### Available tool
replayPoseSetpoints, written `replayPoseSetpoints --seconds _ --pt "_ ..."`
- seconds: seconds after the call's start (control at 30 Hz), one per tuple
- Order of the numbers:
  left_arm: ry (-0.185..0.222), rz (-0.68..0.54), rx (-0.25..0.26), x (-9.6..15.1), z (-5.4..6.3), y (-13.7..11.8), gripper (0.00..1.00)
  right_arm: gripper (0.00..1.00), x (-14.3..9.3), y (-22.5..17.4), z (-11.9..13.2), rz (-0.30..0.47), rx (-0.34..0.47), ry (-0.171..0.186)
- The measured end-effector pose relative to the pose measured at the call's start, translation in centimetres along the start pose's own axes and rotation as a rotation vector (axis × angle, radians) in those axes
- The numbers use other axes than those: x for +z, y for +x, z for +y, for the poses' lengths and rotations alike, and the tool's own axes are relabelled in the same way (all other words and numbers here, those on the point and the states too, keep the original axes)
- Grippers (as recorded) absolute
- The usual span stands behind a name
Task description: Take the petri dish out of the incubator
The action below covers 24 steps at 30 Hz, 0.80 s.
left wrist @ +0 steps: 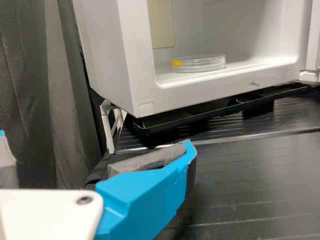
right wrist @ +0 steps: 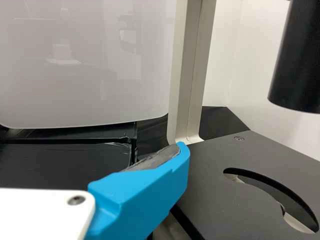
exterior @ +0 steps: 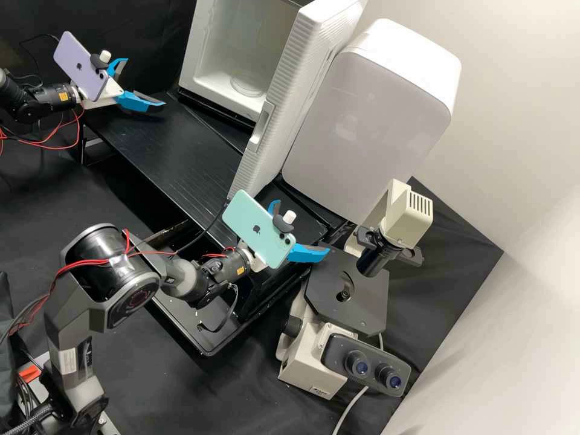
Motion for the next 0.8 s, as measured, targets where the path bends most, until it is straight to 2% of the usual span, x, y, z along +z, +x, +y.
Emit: replayPoseSetpoints --seconds 0.5,0.6,0.8 --pt "0.007 -0.008 -0.001 0.1 0.0 0.0 1.0 1.0 0.0 0.0 0.0 0.0 0.0 0.0" --pt "0.015 -0.048 -0.008 0.6 -0.1 -0.3 1.0 1.0 0.0 0.0 0.0 0.0 0.0 0.0" --pt "-0.001 -0.129 -0.008 2.4 0.0 -1.1 1.0 1.0 0.0 0.0 0.0 0.0 0.0 0.0"
